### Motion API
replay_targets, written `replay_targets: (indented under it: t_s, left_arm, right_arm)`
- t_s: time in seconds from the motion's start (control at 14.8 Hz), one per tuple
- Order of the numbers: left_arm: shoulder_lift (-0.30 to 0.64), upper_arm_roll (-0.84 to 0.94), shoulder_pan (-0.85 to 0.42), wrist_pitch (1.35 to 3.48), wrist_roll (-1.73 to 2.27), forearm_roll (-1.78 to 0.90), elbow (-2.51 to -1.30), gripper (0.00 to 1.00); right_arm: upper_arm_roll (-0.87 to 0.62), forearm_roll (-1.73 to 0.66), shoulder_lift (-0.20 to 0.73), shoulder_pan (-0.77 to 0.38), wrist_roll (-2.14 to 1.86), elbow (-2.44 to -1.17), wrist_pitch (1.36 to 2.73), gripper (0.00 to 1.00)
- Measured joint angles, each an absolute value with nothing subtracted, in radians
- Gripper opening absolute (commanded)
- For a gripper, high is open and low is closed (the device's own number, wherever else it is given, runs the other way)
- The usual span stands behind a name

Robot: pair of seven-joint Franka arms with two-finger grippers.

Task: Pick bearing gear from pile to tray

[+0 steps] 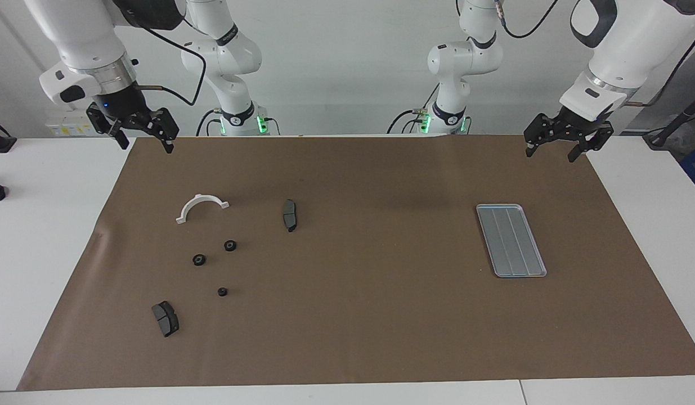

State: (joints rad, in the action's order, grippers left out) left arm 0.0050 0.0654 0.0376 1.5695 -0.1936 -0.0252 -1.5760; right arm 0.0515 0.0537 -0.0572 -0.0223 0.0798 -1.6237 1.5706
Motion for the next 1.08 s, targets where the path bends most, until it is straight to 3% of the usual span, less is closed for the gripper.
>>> replay_targets:
  t_s: [0.88,1.08]
  left_arm:
    - [0.005,0.065,0.038,1.570,-0.194,-0.025,-1.576,1.00]
    - [0.005,0.065,0.038,1.570,-0.194,-0.025,-1.576,1.00]
  right_arm:
    - [0.052,0.054,-0.056,-0.021,0.080,-1.644,1.580,1.00]
    - [0.052,0.054,-0.052,-0.018,0.072,-1.701,1.677,1.00]
